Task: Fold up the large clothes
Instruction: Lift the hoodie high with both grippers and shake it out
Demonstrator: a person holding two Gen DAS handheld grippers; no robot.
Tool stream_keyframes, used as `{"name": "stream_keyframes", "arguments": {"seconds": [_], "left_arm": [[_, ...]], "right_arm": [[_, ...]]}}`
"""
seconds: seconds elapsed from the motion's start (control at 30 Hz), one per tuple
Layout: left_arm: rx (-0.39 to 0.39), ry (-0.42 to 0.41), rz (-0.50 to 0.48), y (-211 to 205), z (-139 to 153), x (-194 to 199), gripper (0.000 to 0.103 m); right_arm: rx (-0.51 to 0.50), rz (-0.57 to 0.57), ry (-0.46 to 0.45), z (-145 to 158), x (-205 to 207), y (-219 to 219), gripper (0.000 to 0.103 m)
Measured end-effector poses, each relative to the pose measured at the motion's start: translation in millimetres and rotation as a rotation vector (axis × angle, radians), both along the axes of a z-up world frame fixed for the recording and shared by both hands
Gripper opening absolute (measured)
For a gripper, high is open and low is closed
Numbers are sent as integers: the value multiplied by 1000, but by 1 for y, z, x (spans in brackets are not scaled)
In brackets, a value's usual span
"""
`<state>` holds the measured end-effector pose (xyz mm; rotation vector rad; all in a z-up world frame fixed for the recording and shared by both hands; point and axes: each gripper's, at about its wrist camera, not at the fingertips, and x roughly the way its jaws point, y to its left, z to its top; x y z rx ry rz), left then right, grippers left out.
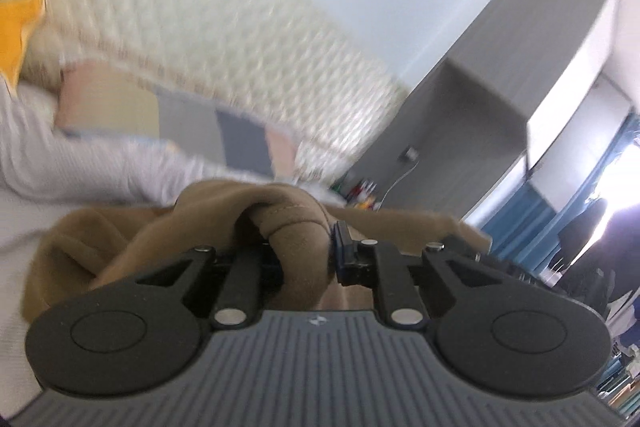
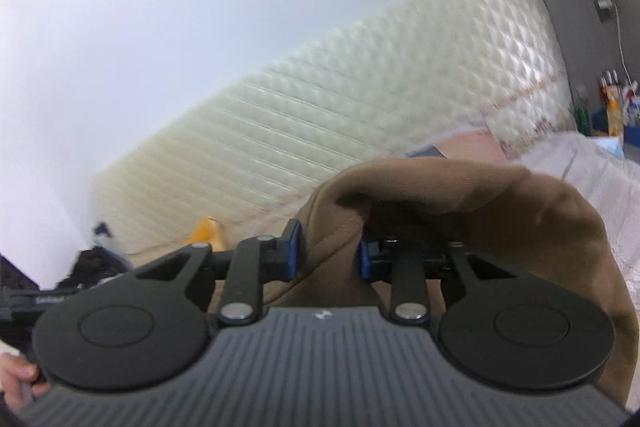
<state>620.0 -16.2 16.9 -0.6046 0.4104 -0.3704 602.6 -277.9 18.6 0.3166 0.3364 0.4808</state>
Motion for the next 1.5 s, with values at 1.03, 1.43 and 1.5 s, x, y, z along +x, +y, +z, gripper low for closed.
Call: {"name": "stream_keyframes", "arguments": {"seconds": [1.03, 1.43, 1.5], "left_arm": [[85, -454, 264, 92, 214, -531, 18], [238, -575, 372, 97, 310, -637, 18], [262, -552, 396, 102, 305, -634, 18]], "right_arm": [[69, 217, -430, 193, -346, 81, 25], [107, 296, -565, 246, -341, 98, 24], [74, 291, -563, 235, -327, 110, 24]]}}
